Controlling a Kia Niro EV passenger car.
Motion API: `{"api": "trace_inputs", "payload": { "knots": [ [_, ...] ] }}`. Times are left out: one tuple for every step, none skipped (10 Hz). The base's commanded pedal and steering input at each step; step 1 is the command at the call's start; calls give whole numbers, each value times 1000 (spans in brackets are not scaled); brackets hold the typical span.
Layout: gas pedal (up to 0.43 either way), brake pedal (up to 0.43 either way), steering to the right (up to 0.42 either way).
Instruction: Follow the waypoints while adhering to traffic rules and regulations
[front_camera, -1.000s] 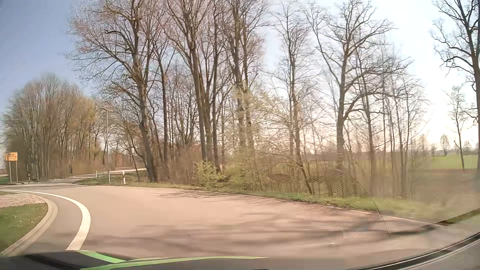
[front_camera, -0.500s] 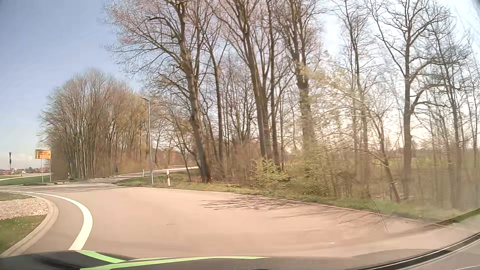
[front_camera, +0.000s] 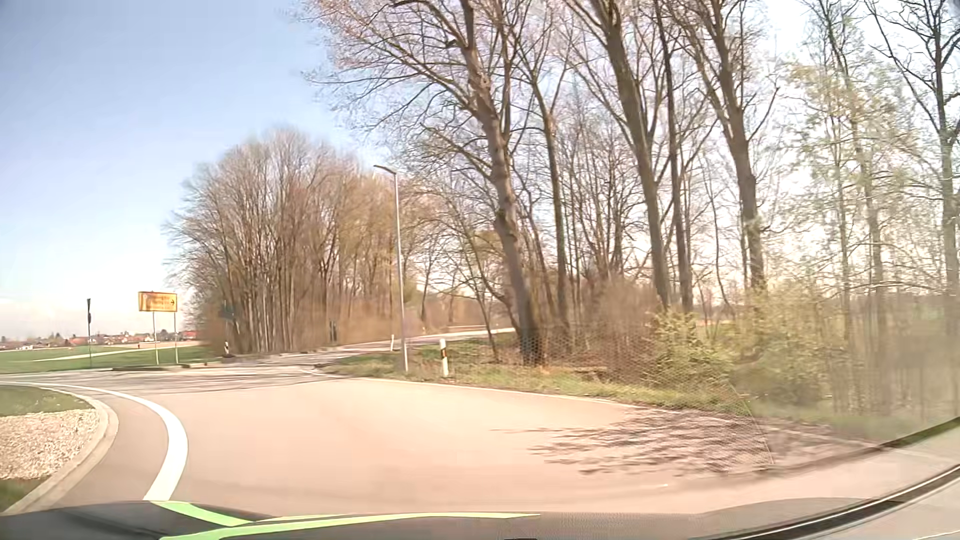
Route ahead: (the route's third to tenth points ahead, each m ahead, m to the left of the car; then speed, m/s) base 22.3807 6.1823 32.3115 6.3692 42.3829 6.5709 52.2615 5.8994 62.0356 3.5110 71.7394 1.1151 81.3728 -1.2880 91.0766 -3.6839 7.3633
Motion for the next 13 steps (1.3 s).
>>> {"api": "trace_inputs", "payload": {
  "knots": [
    [138,0,-243],
    [138,0,-242],
    [138,0,-237],
    [157,0,-226],
    [169,0,-214],
    [169,0,-203],
    [177,0,-197],
    [209,0,-186],
    [240,0,-171],
    [240,0,-160],
    [240,0,-142],
    [240,0,-117],
    [240,0,-87]
  ]
}}
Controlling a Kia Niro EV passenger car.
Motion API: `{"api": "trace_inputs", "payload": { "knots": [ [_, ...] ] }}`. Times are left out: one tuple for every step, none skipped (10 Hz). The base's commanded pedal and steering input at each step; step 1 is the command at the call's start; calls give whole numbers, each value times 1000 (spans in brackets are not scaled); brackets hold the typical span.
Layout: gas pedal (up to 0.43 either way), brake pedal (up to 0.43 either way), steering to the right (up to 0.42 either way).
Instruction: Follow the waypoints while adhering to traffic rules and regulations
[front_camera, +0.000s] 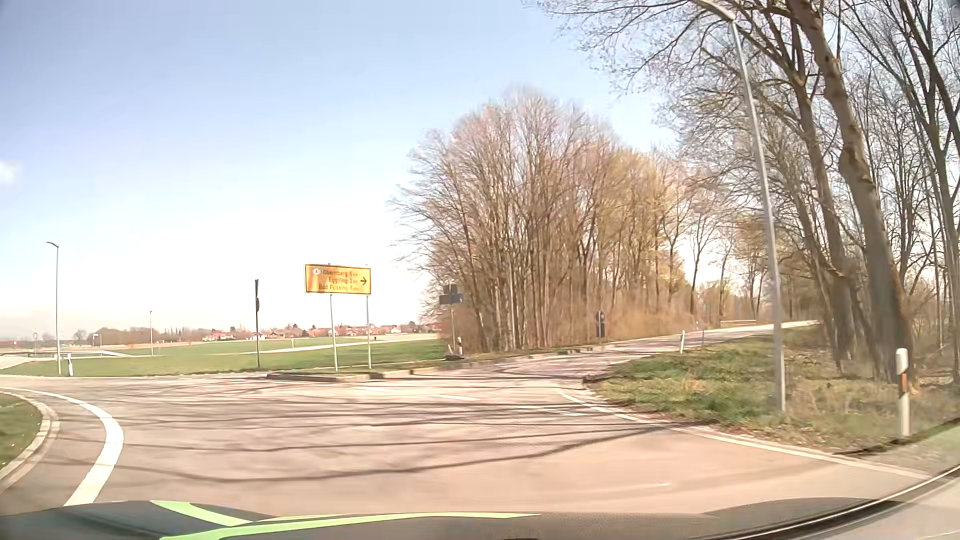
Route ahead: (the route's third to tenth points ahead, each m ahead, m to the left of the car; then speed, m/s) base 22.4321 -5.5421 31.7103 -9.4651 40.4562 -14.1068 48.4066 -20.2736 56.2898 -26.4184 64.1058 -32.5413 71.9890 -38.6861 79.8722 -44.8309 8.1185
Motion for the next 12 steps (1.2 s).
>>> {"api": "trace_inputs", "payload": {
  "knots": [
    [240,0,-49],
    [240,0,-21],
    [240,0,3],
    [240,0,20],
    [240,0,28],
    [240,0,40],
    [240,0,53],
    [228,0,73],
    [228,0,91],
    [228,0,110],
    [228,0,121],
    [228,0,126]
  ]
}}
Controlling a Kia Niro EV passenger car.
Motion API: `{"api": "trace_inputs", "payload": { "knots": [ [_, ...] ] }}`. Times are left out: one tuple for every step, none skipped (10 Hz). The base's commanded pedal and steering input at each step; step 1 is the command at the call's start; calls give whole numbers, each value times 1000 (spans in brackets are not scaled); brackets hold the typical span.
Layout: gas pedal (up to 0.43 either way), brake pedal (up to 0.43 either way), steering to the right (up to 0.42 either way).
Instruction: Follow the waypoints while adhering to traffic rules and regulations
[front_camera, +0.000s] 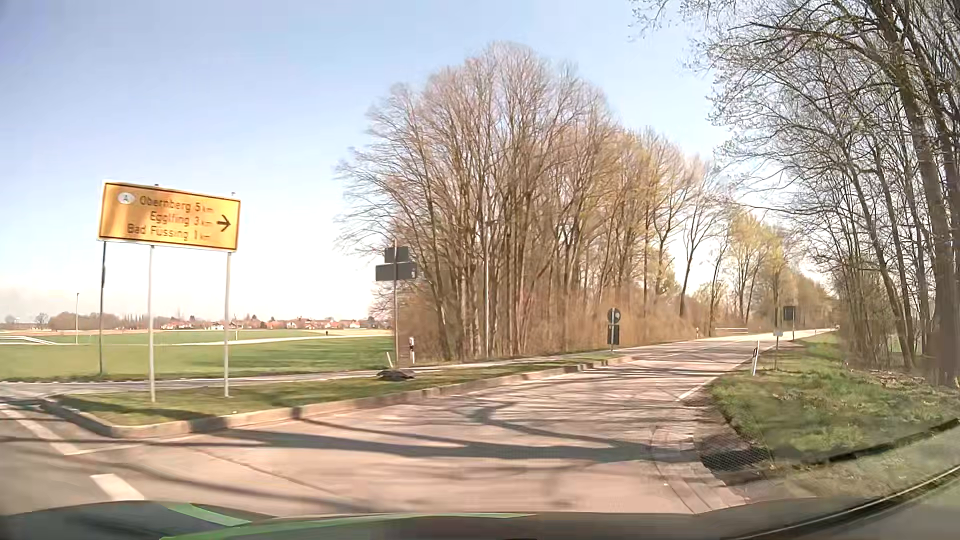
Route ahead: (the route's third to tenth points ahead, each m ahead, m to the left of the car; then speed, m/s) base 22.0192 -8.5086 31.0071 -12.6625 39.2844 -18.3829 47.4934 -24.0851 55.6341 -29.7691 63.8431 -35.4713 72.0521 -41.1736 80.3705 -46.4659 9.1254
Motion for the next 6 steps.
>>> {"api": "trace_inputs", "payload": {
  "knots": [
    [228,0,129],
    [228,0,133],
    [228,0,138],
    [228,0,143],
    [228,0,150],
    [228,0,153]
  ]
}}
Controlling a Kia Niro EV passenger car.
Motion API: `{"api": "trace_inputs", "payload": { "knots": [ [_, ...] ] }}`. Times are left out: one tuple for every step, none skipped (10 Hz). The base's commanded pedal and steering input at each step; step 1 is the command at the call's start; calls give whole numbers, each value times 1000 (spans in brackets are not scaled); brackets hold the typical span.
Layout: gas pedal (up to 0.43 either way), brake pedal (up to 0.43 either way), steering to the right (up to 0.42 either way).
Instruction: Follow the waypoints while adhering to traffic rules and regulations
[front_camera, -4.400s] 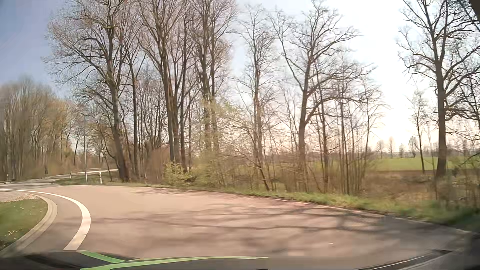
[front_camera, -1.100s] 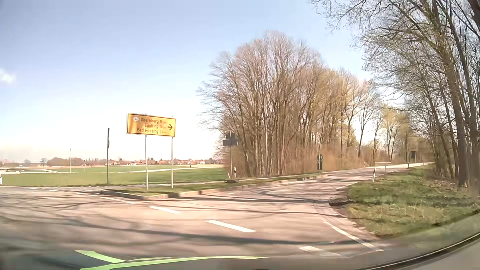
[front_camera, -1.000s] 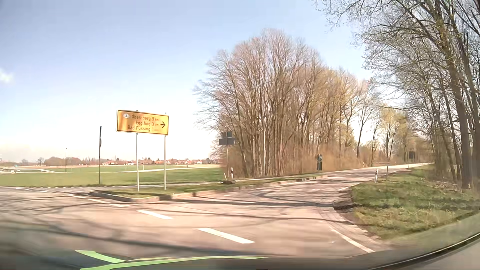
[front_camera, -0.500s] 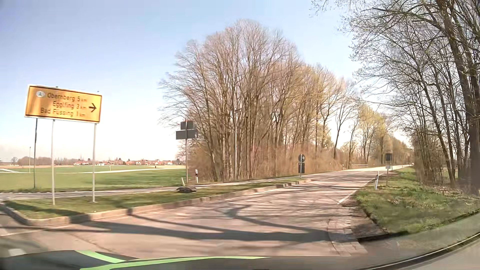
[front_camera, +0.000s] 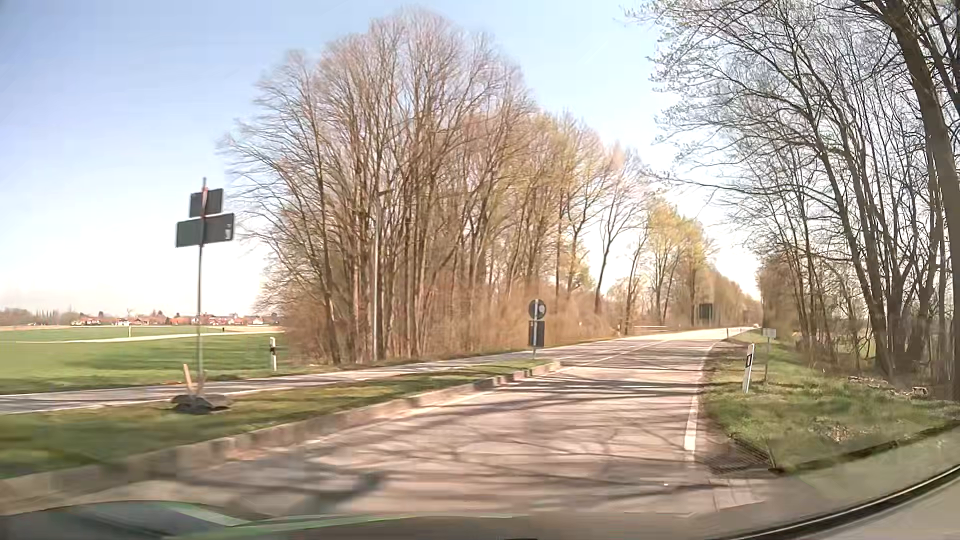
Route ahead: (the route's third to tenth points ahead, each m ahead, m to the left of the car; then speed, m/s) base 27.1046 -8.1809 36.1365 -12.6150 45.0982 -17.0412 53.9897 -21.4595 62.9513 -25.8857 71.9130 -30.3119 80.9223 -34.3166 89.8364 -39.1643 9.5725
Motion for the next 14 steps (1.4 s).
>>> {"api": "trace_inputs", "payload": {
  "knots": [
    [240,0,154],
    [240,0,153],
    [240,0,152],
    [260,0,145],
    [280,0,136],
    [299,0,125],
    [311,0,114],
    [331,0,104],
    [350,0,89],
    [350,0,77],
    [358,0,64],
    [370,0,55],
    [370,0,46],
    [378,0,36]
  ]
}}
